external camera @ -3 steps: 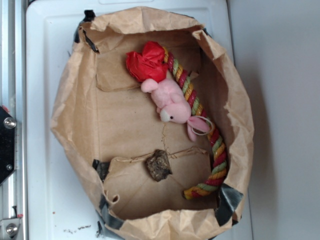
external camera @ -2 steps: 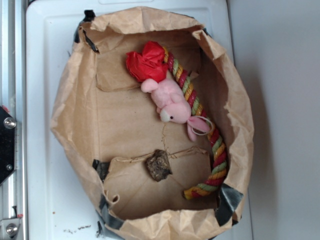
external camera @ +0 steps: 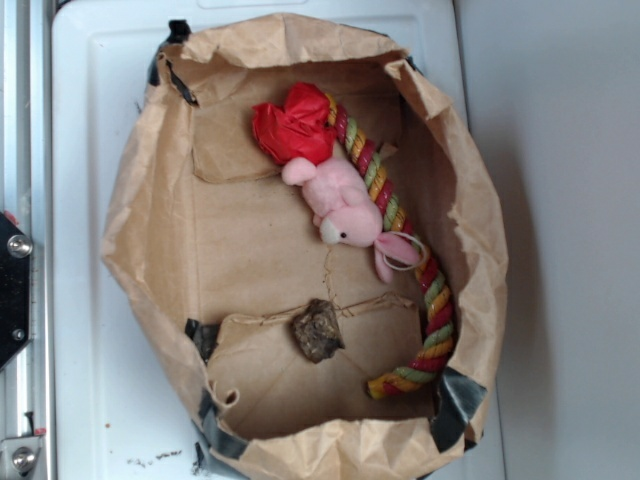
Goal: Grab the rock.
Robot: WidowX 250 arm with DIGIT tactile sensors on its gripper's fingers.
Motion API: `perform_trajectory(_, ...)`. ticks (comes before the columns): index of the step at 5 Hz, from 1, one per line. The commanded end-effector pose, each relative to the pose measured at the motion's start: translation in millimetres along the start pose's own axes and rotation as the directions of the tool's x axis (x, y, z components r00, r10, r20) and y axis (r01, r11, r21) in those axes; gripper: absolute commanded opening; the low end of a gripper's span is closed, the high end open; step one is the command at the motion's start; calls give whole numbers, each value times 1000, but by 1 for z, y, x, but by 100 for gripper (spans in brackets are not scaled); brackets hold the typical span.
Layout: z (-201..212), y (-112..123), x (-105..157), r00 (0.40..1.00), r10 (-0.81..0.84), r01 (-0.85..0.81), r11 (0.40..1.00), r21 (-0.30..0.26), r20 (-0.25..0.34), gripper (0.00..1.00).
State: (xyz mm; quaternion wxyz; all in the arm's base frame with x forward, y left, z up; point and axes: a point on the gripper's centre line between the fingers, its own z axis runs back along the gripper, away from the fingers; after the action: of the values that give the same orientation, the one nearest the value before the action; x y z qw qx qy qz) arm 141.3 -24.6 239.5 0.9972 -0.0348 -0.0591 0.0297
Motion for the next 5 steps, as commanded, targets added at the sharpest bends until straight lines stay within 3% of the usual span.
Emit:
perform_trajectory(1,3,-11,52,996,30,-27,999,-32,86,100)
perform_trajectory(4,-40,4,111,988,13,-7,999,-40,153,100)
perform_trajectory(5,-59,4,125,976,-15,30,997,-66,216,100)
